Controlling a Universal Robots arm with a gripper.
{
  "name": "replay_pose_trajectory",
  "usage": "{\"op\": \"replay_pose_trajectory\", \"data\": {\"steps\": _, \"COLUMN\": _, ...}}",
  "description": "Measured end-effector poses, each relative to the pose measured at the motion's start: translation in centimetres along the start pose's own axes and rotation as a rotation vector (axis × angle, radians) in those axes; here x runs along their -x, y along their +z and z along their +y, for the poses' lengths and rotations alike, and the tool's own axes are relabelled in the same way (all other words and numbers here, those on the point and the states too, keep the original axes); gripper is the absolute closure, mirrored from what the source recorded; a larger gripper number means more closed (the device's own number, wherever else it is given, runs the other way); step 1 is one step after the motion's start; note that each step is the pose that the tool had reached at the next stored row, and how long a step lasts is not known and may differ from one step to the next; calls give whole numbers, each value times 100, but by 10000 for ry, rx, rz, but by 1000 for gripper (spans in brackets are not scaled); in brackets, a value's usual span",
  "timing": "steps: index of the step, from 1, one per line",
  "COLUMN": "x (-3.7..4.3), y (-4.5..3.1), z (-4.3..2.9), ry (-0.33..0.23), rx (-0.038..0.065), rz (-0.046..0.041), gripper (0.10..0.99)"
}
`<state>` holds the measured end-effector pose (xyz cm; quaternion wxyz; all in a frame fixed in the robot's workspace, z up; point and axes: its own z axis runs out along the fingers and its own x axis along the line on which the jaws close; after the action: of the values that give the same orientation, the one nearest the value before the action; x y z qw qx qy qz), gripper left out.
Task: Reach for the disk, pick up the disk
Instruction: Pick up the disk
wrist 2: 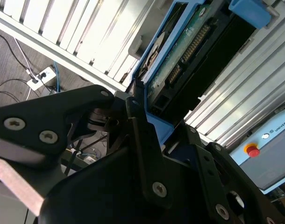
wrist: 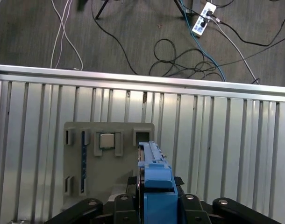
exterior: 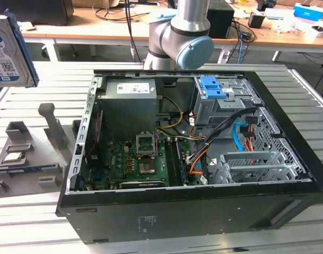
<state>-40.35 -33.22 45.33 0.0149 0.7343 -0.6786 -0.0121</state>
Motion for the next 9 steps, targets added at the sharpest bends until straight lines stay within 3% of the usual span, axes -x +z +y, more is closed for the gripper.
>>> {"op": "replay_pose_trajectory", "data": {"steps": 1, "x": 1, "y": -13, "z": 1, "ry": 0, "rx": 0, "rz": -1, "gripper": 718}}
{"op": "replay_pose_trajectory", "data": {"steps": 3, "x": 4, "y": -159, "z": 5, "ry": 0, "rx": 0, "rz": 0, "gripper": 718}}
{"op": "replay_pose_trajectory", "data": {"steps": 4, "x": 5, "y": -190, "z": 7, "ry": 0, "rx": 0, "rz": 0, "gripper": 718}}
{"op": "replay_pose_trajectory", "data": {"steps": 9, "x": 7, "y": -260, "z": 9, "ry": 0, "rx": 0, "rz": 0, "gripper": 718}}
